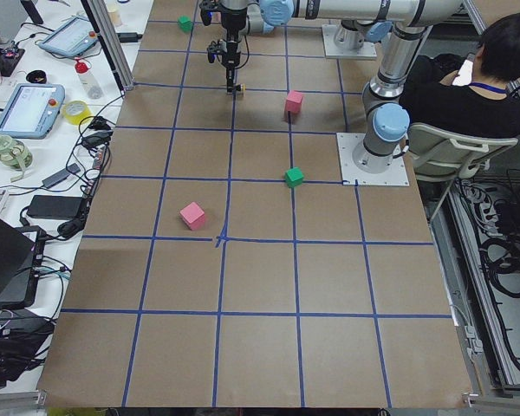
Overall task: Align button upright
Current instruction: 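Lower the switch onto the table and open the right gripper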
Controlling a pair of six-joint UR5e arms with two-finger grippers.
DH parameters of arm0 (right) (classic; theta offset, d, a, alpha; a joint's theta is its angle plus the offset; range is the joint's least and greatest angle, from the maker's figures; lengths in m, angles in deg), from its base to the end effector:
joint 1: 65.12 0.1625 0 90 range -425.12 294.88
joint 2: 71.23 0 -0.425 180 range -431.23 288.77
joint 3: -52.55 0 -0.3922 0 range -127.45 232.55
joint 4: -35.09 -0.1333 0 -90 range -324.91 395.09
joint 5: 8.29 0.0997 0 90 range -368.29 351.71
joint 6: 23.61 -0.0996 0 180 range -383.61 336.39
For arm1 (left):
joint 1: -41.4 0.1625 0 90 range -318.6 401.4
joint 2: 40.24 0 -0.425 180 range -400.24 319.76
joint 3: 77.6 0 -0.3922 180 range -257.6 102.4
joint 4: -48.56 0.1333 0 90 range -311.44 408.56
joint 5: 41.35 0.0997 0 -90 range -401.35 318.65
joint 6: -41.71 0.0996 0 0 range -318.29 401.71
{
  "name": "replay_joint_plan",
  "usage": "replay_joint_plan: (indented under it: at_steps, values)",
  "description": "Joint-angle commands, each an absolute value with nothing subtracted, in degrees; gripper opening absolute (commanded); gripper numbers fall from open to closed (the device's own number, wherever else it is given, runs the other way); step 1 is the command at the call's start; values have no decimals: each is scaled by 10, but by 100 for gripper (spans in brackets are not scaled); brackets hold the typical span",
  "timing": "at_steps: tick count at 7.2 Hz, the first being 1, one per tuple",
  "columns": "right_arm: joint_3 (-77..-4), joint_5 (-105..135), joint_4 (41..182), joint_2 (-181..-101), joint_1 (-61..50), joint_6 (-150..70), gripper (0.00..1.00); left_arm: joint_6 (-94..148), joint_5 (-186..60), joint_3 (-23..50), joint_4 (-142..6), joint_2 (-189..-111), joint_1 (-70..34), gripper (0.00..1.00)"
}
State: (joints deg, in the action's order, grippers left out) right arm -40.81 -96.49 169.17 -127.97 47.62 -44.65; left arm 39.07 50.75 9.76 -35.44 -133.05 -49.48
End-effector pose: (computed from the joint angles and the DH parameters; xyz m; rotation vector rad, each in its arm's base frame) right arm 0.3808 -0.5556 0.1982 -0.0485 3.0590 -0.1672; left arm -0.1377 -0.5203 0.4969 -0.0506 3.1036 -0.1597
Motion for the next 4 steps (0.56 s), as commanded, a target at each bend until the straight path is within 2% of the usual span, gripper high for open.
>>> replay_joint_plan:
  at_steps: [1, 3, 4]
  values:
    - [-414, -967, 1691, -1279, 476, -444, 2, 391, 508, 98, -354, -1331, -495, 100]
    - [-414, -971, 1690, -1281, 476, -444, 6, 390, 508, 98, -355, -1331, -495, 100]
    - [-414, -971, 1690, -1282, 476, -444, 24, 391, 508, 98, -355, -1331, -495, 100]
